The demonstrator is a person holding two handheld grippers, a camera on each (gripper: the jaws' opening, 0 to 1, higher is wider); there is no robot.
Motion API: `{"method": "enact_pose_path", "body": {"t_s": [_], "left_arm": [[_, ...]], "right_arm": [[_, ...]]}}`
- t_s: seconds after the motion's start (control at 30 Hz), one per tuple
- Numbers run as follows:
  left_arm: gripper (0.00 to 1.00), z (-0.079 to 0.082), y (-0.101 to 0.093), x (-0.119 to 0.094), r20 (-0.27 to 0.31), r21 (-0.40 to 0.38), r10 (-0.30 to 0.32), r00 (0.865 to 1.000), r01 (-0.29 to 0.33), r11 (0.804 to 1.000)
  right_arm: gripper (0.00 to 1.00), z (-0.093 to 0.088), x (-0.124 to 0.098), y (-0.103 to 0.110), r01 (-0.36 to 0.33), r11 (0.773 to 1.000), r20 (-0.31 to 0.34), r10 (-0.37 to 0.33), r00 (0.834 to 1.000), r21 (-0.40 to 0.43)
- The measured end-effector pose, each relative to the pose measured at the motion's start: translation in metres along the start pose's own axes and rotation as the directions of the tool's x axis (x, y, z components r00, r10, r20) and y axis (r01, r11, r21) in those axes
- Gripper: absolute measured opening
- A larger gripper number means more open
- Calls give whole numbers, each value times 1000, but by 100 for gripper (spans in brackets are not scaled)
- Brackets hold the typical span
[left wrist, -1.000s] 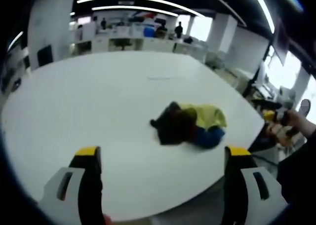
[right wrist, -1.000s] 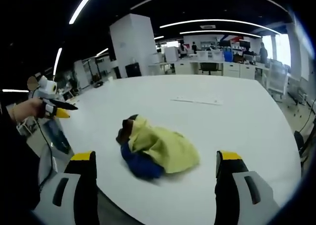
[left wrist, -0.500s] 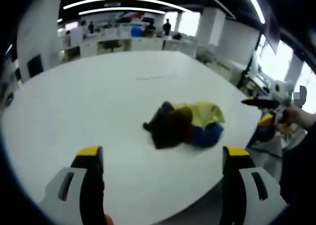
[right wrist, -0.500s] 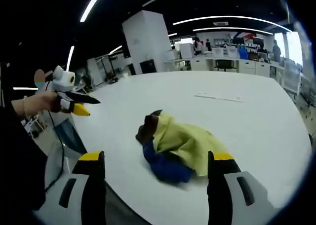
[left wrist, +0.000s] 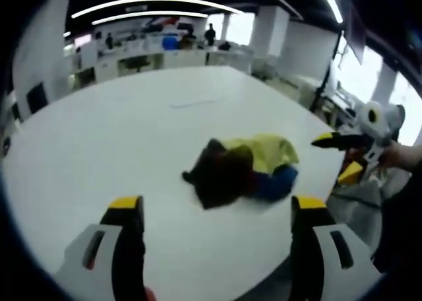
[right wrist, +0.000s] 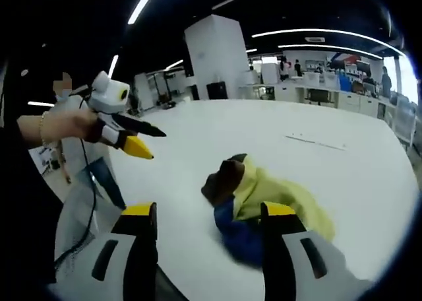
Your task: Fold the garment on the visible template until the final outline fits inside the template.
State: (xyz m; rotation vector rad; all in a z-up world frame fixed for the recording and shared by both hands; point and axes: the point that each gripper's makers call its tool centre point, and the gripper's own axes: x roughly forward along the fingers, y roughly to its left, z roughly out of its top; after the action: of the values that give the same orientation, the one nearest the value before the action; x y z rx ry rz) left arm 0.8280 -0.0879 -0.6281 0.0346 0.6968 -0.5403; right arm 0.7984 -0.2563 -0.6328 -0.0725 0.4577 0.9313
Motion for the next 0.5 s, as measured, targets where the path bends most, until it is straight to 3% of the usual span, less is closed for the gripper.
{"method": "enact_pose_path", "body": {"t_s": [0.3,0.5], "left_arm": [[84,-7,3,-2,-2,-11,7,1000,-7,1000],[83,-13,5,-3,-8,-23,8,1000,-8,1000]], "right_arm": [[44,-13,39,11,-3,992,-32,-1,999,-124],[41,-22,58,6,12,985,-73,-25,997,-171]]}}
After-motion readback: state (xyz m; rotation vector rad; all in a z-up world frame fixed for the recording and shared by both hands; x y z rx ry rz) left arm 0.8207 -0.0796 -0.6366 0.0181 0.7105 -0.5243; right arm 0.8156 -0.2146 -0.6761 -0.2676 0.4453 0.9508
